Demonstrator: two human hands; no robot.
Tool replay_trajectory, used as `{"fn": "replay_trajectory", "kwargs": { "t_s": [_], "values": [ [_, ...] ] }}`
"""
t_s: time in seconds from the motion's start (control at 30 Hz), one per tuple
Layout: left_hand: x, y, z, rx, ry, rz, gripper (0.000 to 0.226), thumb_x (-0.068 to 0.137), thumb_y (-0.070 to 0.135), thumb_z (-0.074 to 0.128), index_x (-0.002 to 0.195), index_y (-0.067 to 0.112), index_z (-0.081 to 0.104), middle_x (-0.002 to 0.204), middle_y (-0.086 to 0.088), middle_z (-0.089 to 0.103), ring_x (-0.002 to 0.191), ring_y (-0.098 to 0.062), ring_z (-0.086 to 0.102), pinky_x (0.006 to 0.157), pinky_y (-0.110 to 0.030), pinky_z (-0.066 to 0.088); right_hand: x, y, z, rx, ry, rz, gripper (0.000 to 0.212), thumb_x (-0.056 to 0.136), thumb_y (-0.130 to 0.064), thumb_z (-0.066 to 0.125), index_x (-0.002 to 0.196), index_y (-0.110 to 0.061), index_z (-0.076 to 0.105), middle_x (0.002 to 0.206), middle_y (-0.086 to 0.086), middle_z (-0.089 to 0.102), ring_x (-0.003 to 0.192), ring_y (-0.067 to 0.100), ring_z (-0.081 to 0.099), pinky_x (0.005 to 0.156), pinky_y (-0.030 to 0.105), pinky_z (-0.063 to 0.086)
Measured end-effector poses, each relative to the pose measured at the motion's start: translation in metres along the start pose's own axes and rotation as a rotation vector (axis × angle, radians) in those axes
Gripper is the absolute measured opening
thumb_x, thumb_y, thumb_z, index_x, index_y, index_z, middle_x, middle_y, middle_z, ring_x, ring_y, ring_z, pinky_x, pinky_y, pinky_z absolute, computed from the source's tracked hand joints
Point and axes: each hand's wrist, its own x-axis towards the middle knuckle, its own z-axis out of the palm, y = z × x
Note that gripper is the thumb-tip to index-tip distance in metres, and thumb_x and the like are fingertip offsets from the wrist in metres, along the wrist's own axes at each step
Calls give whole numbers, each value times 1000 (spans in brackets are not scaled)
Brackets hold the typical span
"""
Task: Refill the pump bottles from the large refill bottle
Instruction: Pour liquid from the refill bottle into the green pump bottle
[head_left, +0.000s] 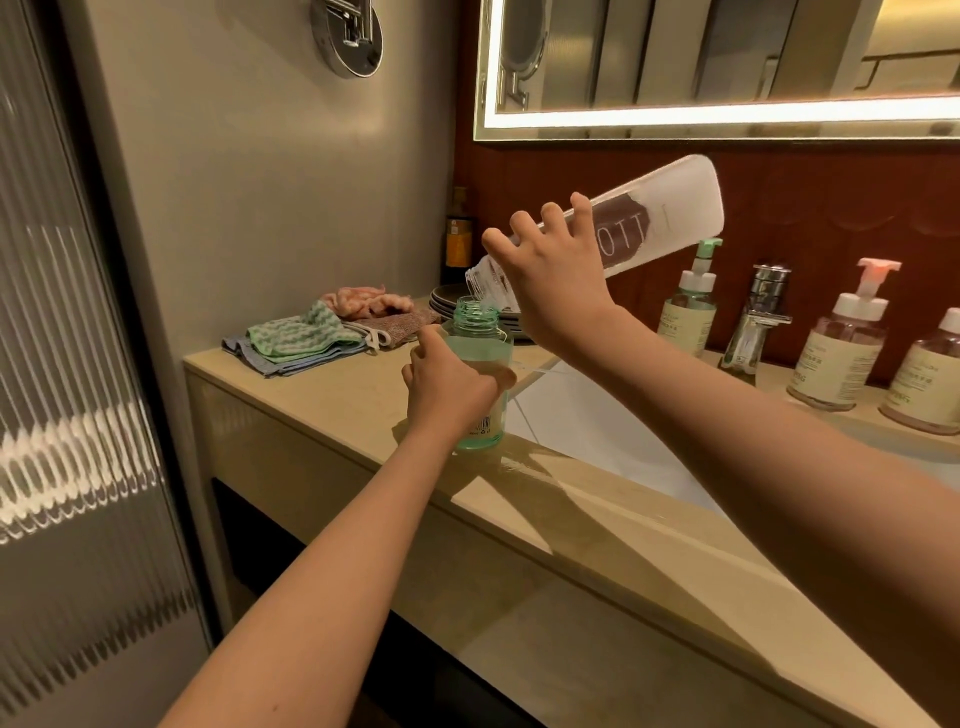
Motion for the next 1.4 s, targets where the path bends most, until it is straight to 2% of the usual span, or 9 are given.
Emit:
{"fn": "replay_trajectory", "kwargs": {
  "t_s": [0.33,0.5,0.63,0.77,0.87,0.97,1.07,1.13,1.4],
  "values": [
    [-2,-2,-7,-35,0,-4,73,71,29,74,127,14,29,128,-10,43,122,-28,37,92,-38,39,-3,5,14,293,-68,194,67,79,-21,65,137,-20,33,126,8,47,118,30,41,102,48,27],
    [-3,-6,-16,-30,1,2,77,70,31,75,129,14,29,130,-10,43,123,-28,36,93,-40,40,-4,1,21,619,-164,305,64,72,-15,66,129,-20,39,118,5,52,111,28,47,98,46,33],
    [-2,-9,-22,-33,-5,2,78,68,32,76,128,13,29,127,-9,45,121,-28,39,94,-40,42,2,4,32,819,-216,346,73,61,-11,75,126,-19,44,118,8,50,101,25,48,86,38,44],
    [-2,-10,-24,-30,-9,2,81,67,32,76,130,13,29,129,-10,44,121,-28,39,96,-43,42,13,2,41,986,-185,431,75,59,-17,79,126,-18,45,119,10,50,95,22,47,74,29,41],
    [-1,-11,-25,-25,-24,-8,83,67,34,76,131,14,28,130,-10,44,122,-29,39,98,-47,41,19,1,46,1092,-164,511,70,59,-21,80,121,-16,46,114,5,54,102,21,51,81,33,47],
    [-1,-12,-29,-27,-36,-7,84,67,34,76,131,15,27,129,-9,45,122,-29,40,97,-48,42,25,-1,47,1152,-172,580,74,57,-31,81,121,-10,49,110,3,57,103,21,54,74,30,46],
    [-1,-15,-35,-24,-33,0,82,67,34,77,130,16,28,128,-8,46,121,-27,41,97,-46,43,29,-4,49,1243,-171,635,88,62,-29,81,135,-8,37,125,5,51,113,23,50,83,33,47],
    [0,-18,-39,-17,-25,-6,82,66,34,78,129,16,28,129,-8,46,121,-28,42,97,-46,43,31,-7,50,1283,-175,644,87,65,-25,81,136,-9,32,125,5,49,109,21,49,84,32,46],
    [3,-33,-68,-10,19,-53,92,55,42,76,129,19,27,129,-8,48,120,-30,45,97,-48,43,49,-37,49,1383,-202,595,72,64,-24,83,124,-10,45,117,3,54,101,17,51,71,23,44]
  ]
}}
